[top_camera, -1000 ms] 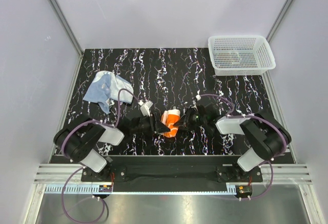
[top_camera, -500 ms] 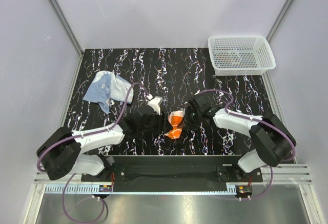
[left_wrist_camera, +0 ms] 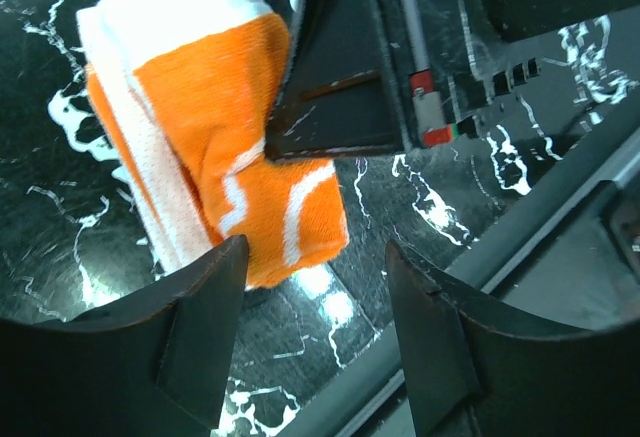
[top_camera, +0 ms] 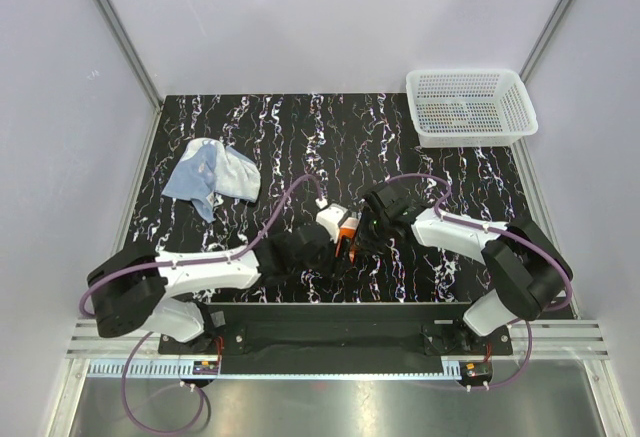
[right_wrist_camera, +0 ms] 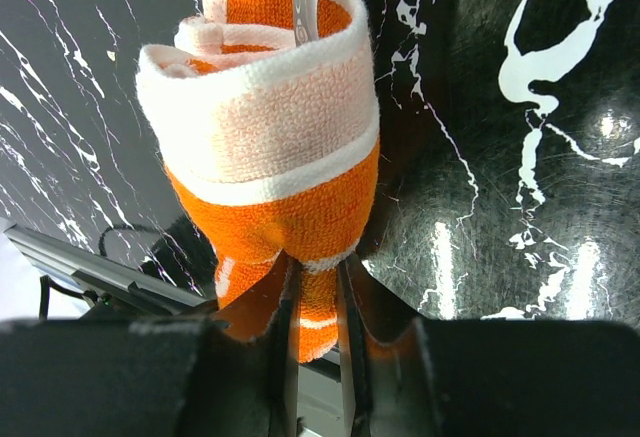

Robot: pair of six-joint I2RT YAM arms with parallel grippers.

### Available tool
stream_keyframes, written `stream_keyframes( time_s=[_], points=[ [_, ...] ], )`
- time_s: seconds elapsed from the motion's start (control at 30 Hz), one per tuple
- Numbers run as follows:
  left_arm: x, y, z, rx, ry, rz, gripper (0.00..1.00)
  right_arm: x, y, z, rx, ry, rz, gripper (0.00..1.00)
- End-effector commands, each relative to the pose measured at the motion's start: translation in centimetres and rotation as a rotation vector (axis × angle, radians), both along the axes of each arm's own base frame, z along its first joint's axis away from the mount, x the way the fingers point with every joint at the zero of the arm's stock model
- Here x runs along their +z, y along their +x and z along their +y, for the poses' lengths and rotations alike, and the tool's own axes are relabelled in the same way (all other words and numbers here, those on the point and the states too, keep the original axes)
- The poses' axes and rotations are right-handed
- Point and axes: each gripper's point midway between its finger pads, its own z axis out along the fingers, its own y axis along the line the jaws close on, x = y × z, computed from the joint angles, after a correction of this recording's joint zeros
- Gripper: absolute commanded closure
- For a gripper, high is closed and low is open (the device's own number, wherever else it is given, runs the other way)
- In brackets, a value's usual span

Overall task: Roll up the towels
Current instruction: Roll the towel

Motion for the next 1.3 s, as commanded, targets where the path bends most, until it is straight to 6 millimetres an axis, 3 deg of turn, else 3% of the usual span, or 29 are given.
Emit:
stream_keyframes(
  time_s=[0.0,0.3,0.53,0.67,0.8,0.9,1.0,1.03,1.27],
  points=[
    [0.6,1.0,-1.1,0.008,0.032,-0.074,0.38,-0.3,-0.5,-0.4,0.005,-0.053,0.02,1.0],
    [-2.0,1.3,-0.9,0.046,0.13,-0.073,0.37,0.5,-0.5,-0.2,0.009,-0.041,0.016,1.0],
    [-3.9,1.8,-0.4,0.077,0.189,-0.071,0.44,1.1,-0.8,0.2,0.023,-0.014,0.017,0.99],
    [-4.2,1.9,-0.6,0.076,0.195,-0.067,0.59,1.6,-1.2,0.9,0.039,0.014,0.02,0.99],
    [-4.2,1.8,-0.7,0.073,0.183,-0.069,0.82,1.8,-1.4,1.0,0.044,0.023,0.023,0.98],
    [-4.2,1.7,-0.7,0.067,0.178,-0.067,0.9,1.9,-1.5,0.8,0.042,0.022,0.02,0.95],
    [-4.1,1.5,-0.6,0.063,0.167,-0.064,0.94,2.5,-1.3,0.7,0.044,0.014,0.002,0.86],
    [-3.9,1.5,-0.6,0.061,0.16,-0.063,0.95,2.7,-1.1,0.6,0.042,0.007,-0.008,0.75],
    [-3.8,1.1,-0.3,0.051,0.121,-0.039,0.97,4.8,-0.1,-0.2,0.034,-0.053,-0.056,0.35]
  ],
)
